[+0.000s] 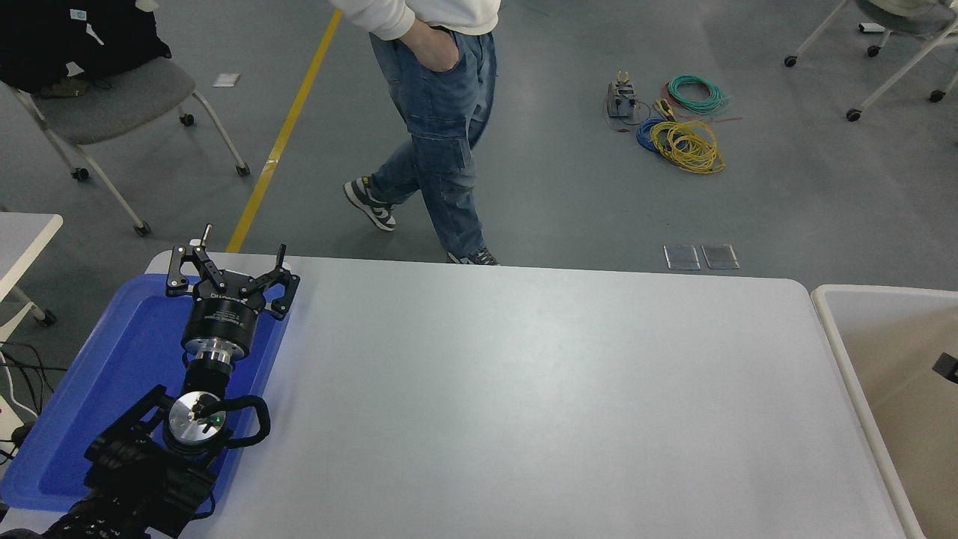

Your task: Pick up paper ball place in dustbin

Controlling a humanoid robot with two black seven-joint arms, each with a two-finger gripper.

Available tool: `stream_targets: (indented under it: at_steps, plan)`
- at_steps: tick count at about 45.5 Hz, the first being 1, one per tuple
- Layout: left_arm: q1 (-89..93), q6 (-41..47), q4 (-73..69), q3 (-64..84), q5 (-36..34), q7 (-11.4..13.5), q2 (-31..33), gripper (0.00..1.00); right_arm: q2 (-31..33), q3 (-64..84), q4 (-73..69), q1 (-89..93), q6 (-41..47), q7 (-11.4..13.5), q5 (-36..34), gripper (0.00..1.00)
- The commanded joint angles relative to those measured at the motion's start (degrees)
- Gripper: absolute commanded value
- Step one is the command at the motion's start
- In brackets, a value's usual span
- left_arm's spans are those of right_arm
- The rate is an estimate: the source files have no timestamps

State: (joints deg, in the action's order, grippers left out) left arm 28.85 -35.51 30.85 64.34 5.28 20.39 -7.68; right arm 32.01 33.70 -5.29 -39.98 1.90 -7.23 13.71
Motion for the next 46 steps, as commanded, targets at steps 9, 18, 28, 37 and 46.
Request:
stream_targets:
  at_steps: [9,18,28,37,46]
  plan:
    - [-0.02,0.00,-0.01,0.00,0.00,0.00,-0.06,1.00,0.42,-36.84,-1.12,-9.85,0.12,-0.68,0.00,1.00]
    - [-0.02,0.00,-0.01,0.00,0.00,0.00,0.03,1.00,0.86,-57.31,-9.29,-11.96,0.38,-0.59,0.09,1.00]
    - [-0.02,0.00,-0.01,0.00,0.00,0.00,-0.06,1.00,2.62,-77.19,-19.58,-10.29,0.29,-0.76,0.79,1.00]
    - [-0.02,0.00,-0.01,0.00,0.00,0.00,-0.06,1.00,1.91,-87.47,-22.13,-7.75,0.29,-5.59,0.70,1.00]
    - [-0.02,0.00,-0.01,0.00,0.00,0.00,0.03,1.00,0.42,-98.37,-28.80,-2.21,0.38,-11.31,0.70,1.00]
